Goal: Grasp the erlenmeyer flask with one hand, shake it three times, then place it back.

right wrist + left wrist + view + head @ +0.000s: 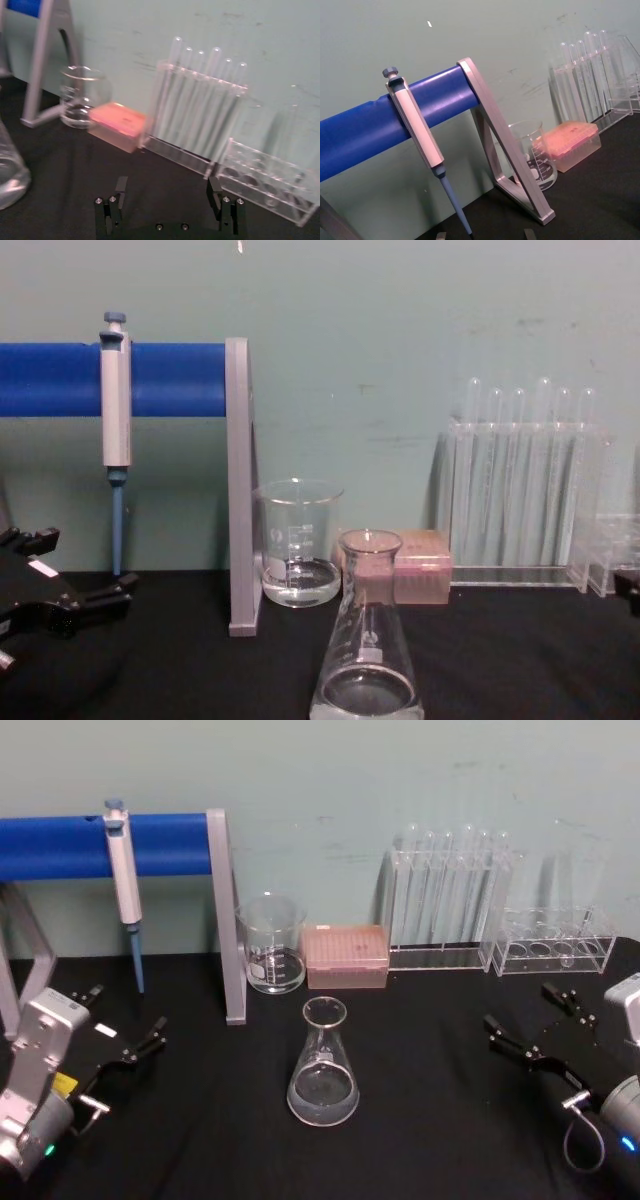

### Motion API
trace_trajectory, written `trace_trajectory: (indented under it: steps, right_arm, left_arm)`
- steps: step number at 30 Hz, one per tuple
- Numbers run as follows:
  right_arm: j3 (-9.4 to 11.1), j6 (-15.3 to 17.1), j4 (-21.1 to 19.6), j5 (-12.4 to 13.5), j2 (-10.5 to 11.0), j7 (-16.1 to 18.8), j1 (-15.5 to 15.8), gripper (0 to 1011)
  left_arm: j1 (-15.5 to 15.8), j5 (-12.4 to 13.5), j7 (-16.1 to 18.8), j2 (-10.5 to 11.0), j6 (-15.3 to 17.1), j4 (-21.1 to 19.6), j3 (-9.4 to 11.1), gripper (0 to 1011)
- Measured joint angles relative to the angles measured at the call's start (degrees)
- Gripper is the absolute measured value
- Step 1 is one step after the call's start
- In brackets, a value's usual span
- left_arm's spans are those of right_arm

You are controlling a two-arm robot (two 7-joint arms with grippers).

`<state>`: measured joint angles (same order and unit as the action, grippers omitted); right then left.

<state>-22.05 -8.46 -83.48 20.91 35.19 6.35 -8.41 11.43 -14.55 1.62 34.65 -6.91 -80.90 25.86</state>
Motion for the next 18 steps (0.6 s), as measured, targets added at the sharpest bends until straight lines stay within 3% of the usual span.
trace_trajectory:
  steps: [9, 18]
  right_arm:
    - [1.0, 0.6, -4.4, 4.6, 0.6, 7.3, 2.8, 1003]
    - [0.1, 0.5, -5.4, 5.8, 0.0, 13.8, 2.6, 1003]
  left_arm:
    - [0.0, 0.0, 0.0, 0.0, 0.0, 0.0, 0.0, 1001]
    - [0.0, 0.0, 0.0, 0.0, 0.0, 0.0, 0.0, 1001]
